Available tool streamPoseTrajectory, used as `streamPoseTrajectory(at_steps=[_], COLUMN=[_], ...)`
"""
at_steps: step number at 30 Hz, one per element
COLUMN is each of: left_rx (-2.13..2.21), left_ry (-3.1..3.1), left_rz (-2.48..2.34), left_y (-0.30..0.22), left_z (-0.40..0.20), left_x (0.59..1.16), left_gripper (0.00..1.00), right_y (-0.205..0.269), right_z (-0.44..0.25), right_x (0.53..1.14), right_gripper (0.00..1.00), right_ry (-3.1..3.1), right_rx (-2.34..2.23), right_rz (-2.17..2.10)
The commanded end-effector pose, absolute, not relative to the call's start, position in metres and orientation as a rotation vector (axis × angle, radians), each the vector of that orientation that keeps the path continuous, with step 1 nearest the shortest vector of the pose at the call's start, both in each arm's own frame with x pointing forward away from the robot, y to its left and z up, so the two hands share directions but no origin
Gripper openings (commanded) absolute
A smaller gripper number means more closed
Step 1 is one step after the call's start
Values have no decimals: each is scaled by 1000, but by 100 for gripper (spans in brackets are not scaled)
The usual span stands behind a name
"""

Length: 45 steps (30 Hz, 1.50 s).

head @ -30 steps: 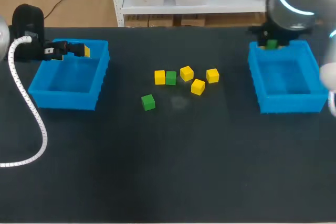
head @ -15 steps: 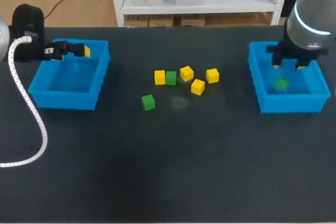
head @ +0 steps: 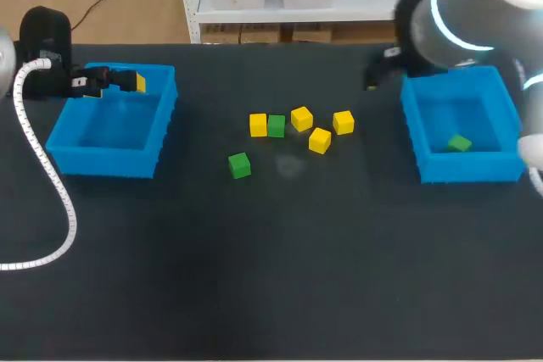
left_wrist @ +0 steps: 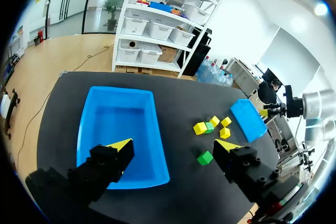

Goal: Put the green cubes in the right bin and the yellow cubes in the left bin.

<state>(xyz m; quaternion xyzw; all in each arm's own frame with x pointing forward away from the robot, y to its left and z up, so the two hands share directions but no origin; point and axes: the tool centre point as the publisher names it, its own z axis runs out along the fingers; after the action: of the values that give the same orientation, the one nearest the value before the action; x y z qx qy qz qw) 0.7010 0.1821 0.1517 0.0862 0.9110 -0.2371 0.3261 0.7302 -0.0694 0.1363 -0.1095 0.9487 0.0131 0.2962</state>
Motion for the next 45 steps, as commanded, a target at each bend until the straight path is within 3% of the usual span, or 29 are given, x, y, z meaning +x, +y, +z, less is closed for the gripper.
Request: streamPoseTrajectory(at_steps=[1, 13, 29, 45], left_rx=[230, 230, 230, 230], left_ry=[2377, 2377, 2377, 2377], left_rz=[-633, -633, -633, -633], left_y=[184, 184, 184, 184], left_z=[150, 150, 150, 150], left_x=[700, 700, 700, 700], left_gripper=[100, 100, 100, 100], right_y=[-26, 61, 101, 142], right_z=[135, 124, 103, 65], right_x=[726, 697, 681, 679], right_gripper=[100, 100, 100, 100], right_ry=[2488, 2309, 1511, 1365], right_rx=[-496, -1066, -2183, -2165], right_rz=[76, 157, -3, -117])
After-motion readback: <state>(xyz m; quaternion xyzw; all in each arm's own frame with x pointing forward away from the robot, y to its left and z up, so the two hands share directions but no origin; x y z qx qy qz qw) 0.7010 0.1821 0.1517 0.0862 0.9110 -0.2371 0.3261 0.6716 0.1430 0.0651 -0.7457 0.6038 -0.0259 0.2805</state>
